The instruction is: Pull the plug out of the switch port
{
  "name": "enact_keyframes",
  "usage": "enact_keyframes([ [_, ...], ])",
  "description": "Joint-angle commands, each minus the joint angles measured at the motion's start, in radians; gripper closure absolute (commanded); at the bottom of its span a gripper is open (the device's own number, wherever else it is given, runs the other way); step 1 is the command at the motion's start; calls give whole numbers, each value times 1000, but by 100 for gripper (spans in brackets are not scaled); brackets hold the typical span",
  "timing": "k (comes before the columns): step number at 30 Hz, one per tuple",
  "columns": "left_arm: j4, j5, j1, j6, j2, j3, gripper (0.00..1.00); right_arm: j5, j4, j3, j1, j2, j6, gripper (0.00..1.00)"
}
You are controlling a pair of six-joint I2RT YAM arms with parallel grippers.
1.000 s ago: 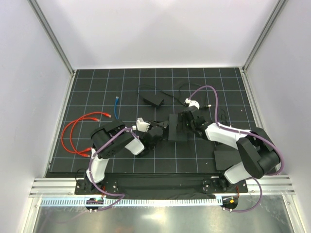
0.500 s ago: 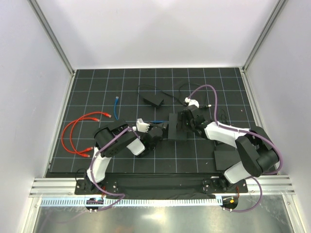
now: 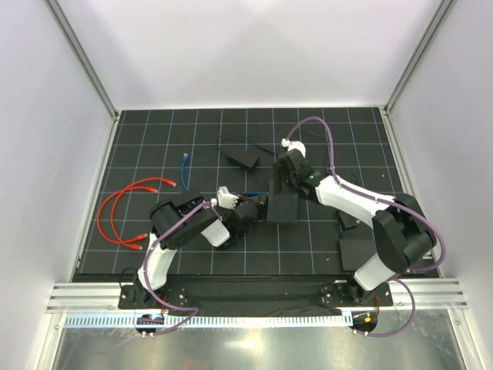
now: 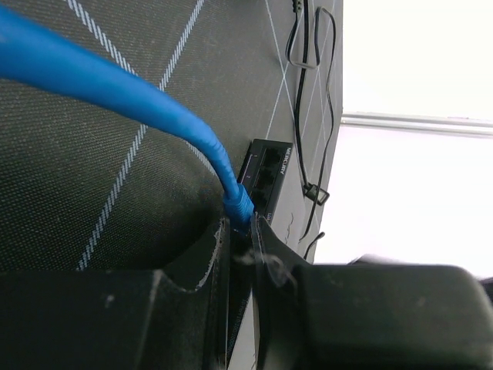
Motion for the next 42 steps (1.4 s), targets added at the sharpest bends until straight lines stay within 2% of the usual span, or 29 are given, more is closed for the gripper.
enact_keyframes([
  [1, -10, 21, -6, 71, 18, -2, 100, 38, -123, 154, 19, 65, -29, 35],
  [6, 33, 29, -5, 70, 47, -4, 100, 77, -275, 363, 39, 254, -38, 36],
  [9, 47, 28, -5, 70, 51, -7, 100, 103, -298, 403, 56, 297, -38, 36],
  [29, 52, -6, -2, 86, 28, -31, 100, 194, -242, 342, 113, 355, -48, 37],
  [42, 69, -14, 67, 82, -14, -93, 100, 174, -176, 262, 116, 378, -71, 40],
])
